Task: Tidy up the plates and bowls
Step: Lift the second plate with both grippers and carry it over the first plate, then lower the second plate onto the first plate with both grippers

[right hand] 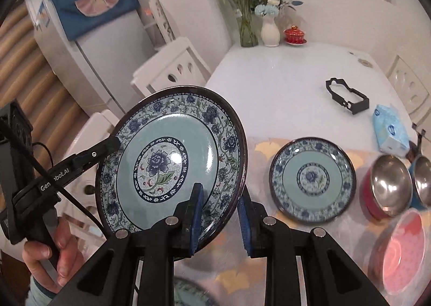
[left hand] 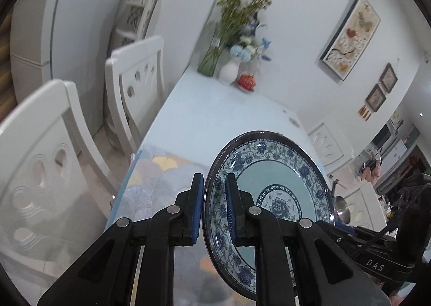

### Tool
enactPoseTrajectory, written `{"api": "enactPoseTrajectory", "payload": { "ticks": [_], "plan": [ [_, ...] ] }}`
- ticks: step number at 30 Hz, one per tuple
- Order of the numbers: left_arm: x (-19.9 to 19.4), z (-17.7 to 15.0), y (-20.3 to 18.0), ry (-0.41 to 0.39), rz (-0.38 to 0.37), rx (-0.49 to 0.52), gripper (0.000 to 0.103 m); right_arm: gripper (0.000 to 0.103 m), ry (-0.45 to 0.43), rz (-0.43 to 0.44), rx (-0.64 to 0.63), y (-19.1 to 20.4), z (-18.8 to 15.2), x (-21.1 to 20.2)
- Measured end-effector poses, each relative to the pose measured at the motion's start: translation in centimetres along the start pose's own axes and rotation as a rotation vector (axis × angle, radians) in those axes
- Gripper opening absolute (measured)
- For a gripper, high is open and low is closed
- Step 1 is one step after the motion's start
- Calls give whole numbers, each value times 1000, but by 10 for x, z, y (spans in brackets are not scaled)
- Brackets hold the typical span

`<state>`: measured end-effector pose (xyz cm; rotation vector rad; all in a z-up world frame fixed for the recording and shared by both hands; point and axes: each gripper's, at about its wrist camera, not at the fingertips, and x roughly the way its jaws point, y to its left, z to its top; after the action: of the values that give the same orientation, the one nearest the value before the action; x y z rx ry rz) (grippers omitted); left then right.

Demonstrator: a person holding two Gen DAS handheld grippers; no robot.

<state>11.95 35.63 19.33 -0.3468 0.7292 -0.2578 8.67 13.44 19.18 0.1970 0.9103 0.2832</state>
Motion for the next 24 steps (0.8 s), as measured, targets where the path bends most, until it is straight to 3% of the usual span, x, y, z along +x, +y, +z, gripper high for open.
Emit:
{"api": "enactPoseTrajectory", "payload": {
  "ticks": [5, 11, 24],
  "plan": [
    [-38, -23, -7, -34, 15, 6, 13, 25, -18, 8, -30, 15, -27, -33],
    [-64, -60, 3, -18, 34, -26, 13, 25, 7, 15, -91, 27, -68, -48],
    [-79, -134, 24, 118, 78, -48, 13, 27, 141, 8, -162, 29, -134, -35]
  ]
}}
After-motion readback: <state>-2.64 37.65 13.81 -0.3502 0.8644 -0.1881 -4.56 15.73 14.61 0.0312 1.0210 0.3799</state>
